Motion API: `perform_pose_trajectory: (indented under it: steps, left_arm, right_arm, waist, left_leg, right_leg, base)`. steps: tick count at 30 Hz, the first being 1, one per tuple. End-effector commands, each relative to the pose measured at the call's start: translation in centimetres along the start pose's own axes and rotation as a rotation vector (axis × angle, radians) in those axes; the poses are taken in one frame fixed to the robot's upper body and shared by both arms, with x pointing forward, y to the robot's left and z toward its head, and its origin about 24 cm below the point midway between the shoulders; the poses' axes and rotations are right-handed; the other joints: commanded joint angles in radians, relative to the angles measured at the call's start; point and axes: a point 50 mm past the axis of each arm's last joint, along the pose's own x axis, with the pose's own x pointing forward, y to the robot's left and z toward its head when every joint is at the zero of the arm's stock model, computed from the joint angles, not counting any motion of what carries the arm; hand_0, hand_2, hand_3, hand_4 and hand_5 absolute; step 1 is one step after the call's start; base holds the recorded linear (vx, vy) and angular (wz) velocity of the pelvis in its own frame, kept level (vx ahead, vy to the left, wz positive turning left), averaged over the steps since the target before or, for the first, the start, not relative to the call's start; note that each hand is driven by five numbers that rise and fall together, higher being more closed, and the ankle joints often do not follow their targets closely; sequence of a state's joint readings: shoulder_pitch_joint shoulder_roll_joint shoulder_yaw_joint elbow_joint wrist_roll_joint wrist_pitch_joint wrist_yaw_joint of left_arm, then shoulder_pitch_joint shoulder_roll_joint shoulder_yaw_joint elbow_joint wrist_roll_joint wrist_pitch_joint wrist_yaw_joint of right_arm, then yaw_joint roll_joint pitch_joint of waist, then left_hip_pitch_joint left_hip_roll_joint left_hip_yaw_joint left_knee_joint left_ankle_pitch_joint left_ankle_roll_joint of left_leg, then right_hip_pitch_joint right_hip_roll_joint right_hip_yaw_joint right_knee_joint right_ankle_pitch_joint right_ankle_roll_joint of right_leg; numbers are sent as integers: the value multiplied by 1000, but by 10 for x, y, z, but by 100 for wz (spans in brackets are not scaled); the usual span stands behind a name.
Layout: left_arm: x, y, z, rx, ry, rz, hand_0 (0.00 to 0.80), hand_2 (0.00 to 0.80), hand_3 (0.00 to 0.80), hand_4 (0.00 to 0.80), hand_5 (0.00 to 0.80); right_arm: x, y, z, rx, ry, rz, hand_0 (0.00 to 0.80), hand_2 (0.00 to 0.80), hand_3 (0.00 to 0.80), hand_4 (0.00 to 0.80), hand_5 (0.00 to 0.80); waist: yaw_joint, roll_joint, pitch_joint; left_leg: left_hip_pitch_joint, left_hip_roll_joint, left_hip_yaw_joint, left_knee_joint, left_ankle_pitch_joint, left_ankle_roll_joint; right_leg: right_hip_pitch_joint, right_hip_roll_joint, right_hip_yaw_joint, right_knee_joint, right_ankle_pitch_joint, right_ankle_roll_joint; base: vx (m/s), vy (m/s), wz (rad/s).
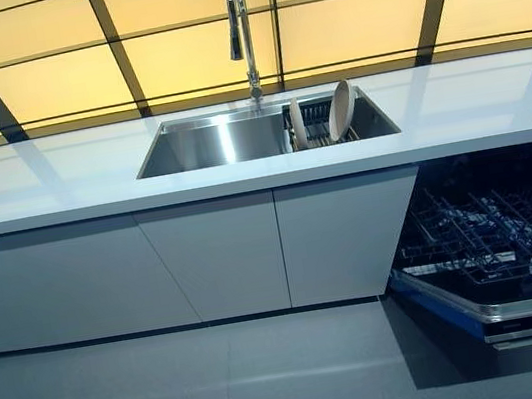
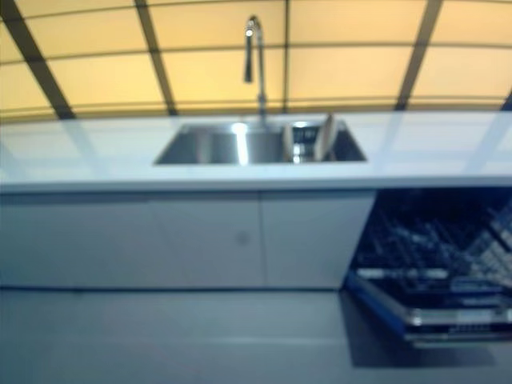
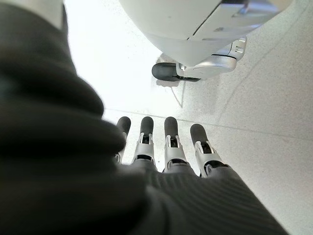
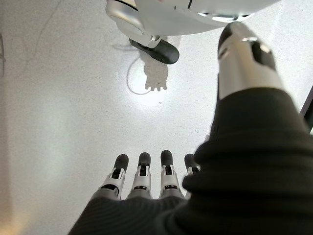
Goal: Take plates into dishwasher
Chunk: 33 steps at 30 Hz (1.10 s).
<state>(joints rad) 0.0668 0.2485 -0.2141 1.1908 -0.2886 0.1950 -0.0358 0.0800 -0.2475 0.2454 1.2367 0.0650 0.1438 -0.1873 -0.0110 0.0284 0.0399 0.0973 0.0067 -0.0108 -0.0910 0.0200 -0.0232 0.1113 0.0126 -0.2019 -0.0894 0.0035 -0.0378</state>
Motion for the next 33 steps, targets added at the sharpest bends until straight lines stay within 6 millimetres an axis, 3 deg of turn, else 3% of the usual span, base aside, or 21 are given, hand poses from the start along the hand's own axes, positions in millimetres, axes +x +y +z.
perform_pose_trajectory:
  steps: [1, 16, 33]
  left_arm:
    - [0, -3, 24, -21, -71, 7, 0, 0, 0, 0, 0]
    - [1, -3, 20, 10, -57, 1, 0, 0, 0, 0, 0]
    - [0, 1, 28, 12, -62, 20, 0, 0, 0, 0, 0]
  right_arm:
    - [2, -4, 19, 28, 0, 15, 0, 0, 0, 0, 0]
    - [2, -3, 16, 14, 30, 44, 0, 0, 0, 0, 0]
    - [1, -5, 34, 6, -10, 58, 0, 0, 0, 0, 0]
  waist:
    - [12, -10, 36]
    - [18, -19, 36]
    - [14, -36, 44]
  left_leg:
    - [35, -84, 54, 4, -108, 101]
    - [43, -84, 55, 4, -108, 101]
    - [36, -78, 41, 4, -96, 95]
  right_leg:
    - [15, -2, 4, 37, -67, 70]
    - [27, 0, 1, 31, -62, 70]
    - [19, 16, 22, 41, -72, 54]
  base:
    - [0, 0, 0]
    - [-4, -5, 0]
    - [-29, -28, 0]
